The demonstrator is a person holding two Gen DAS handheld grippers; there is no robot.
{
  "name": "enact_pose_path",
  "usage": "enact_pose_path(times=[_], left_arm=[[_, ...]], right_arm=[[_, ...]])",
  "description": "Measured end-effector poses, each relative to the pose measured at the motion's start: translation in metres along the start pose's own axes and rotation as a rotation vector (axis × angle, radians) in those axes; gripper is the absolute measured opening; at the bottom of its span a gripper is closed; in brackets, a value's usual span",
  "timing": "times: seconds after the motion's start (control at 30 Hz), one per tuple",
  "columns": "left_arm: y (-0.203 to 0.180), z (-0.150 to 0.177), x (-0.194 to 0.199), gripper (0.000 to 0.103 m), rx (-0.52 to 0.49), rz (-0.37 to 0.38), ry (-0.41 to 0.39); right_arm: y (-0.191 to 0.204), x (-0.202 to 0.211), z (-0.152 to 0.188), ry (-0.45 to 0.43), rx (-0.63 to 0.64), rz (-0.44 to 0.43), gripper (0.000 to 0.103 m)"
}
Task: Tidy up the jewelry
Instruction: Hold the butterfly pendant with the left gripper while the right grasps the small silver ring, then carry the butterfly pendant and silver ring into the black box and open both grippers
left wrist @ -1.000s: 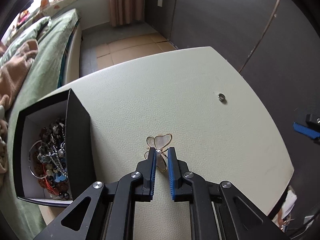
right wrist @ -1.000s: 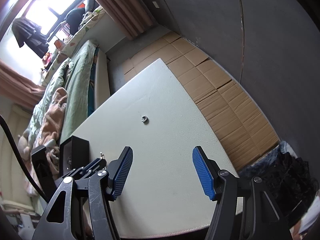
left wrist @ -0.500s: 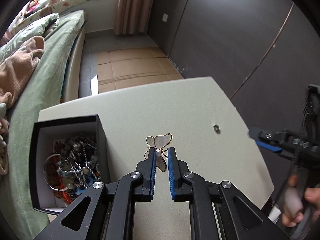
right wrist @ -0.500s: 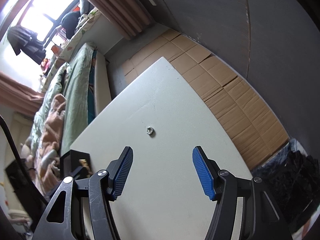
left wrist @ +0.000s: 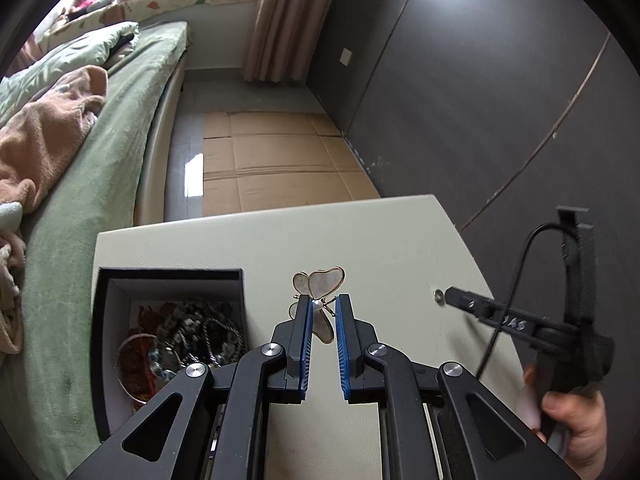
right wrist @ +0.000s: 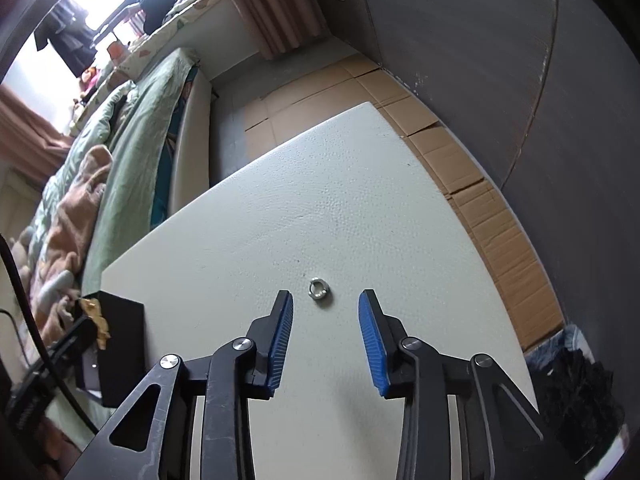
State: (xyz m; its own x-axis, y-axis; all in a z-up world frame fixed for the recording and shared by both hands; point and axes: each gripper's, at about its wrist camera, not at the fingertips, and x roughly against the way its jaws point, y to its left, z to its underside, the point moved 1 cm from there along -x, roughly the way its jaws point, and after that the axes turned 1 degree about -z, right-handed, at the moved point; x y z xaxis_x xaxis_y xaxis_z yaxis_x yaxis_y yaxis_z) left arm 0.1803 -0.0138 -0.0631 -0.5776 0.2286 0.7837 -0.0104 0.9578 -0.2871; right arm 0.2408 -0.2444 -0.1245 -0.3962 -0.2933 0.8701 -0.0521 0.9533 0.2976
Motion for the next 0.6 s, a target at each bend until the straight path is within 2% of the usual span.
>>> enact_pose_path(times=[0.27,0.43,0.6], left_arm=[[0.012,-0.009,0.001,0.012,0.020,0.013,-0.013],[0.017,-0.012,0.003,0.012,0.042,0.024,-0.019],[0.022,-0.013,0.010,0.012,0.058,0.029,-0.031]], right_arm=[[0.013,-0.015,-0.005,0.013,0.054,0.059,0.030],[0.026,-0.018,-0.004,0.030,0.115,0.145,0.026],[0.040,-0.019,0.002,0.028,0.202,0.194,0.016]])
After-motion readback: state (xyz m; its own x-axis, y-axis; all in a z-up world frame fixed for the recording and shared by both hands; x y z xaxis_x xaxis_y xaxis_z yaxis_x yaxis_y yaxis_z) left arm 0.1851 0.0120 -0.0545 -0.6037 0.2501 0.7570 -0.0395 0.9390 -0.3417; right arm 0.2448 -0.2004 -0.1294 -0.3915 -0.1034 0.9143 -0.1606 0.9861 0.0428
